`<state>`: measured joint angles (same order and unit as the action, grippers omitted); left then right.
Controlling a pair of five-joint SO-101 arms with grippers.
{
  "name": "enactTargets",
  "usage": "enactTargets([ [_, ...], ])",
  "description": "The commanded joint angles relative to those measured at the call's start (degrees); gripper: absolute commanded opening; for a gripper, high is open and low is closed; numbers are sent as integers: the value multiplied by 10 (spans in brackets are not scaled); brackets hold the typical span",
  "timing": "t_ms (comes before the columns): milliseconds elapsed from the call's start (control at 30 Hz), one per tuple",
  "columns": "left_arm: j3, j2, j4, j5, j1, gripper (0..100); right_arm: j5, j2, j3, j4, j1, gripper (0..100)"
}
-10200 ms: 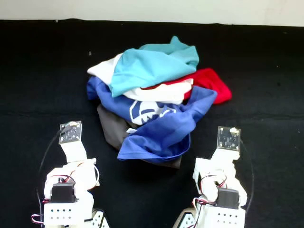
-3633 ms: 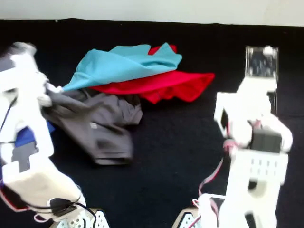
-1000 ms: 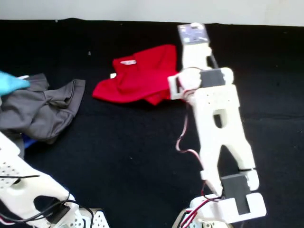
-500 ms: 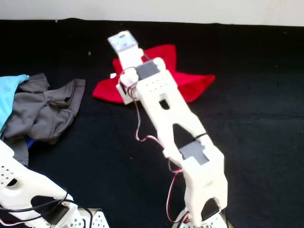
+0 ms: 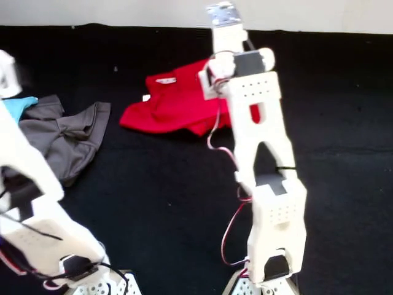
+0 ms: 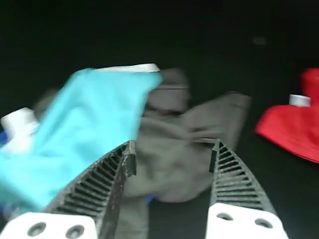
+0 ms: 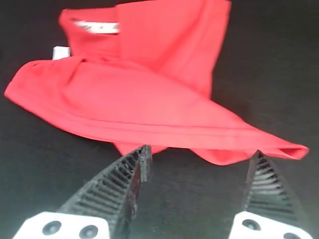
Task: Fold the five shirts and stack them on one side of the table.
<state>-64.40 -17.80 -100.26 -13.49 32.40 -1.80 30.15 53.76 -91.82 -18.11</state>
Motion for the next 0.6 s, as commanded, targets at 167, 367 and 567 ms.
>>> enactTargets([
  [167,96,-171,40,127,-181,300,1,-3,32,-36,76,300],
  [367,95,-320,148,176,-229,301,1,-2,31,-71,88,300],
  [567,95,-373,241,173,-231,299,1,-2,31,-82,88,300],
])
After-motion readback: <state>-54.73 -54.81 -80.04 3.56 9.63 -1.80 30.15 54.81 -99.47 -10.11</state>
